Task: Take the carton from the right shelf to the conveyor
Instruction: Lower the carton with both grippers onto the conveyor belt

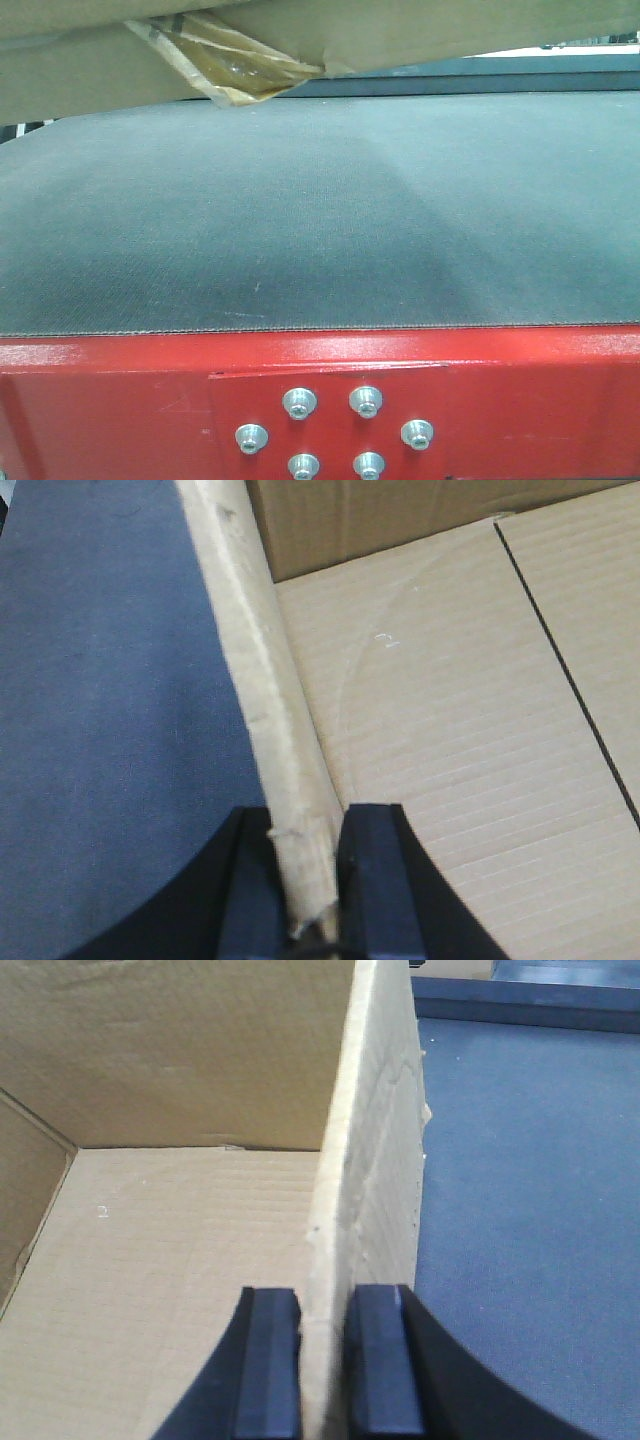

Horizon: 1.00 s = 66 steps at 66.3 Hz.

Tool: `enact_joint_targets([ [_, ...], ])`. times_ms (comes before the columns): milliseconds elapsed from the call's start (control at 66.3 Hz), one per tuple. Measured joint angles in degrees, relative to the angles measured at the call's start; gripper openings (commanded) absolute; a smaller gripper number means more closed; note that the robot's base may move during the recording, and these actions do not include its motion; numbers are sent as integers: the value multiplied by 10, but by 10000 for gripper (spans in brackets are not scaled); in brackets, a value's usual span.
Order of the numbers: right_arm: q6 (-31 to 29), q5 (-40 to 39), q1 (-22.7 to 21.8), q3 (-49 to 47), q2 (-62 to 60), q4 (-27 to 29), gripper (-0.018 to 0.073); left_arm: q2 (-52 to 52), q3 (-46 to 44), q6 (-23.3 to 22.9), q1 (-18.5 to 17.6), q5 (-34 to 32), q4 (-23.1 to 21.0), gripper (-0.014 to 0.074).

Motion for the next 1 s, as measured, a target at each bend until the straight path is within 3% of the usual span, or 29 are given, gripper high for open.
enact_joint_targets([
  [452,0,6,0,-3,0,4,-70,1,0,0,3,-20,0,-13],
  [618,1,13,-1,-32,4,-2,-70,2,0,0,58,-93,-37,-13],
  [830,4,40,-2,-79,60,-22,-70,42,0,52,149,-162,-150,-13],
  [995,6,52,-2,-84,128,-35,-70,101,0,75,174,-171,-162,-13],
])
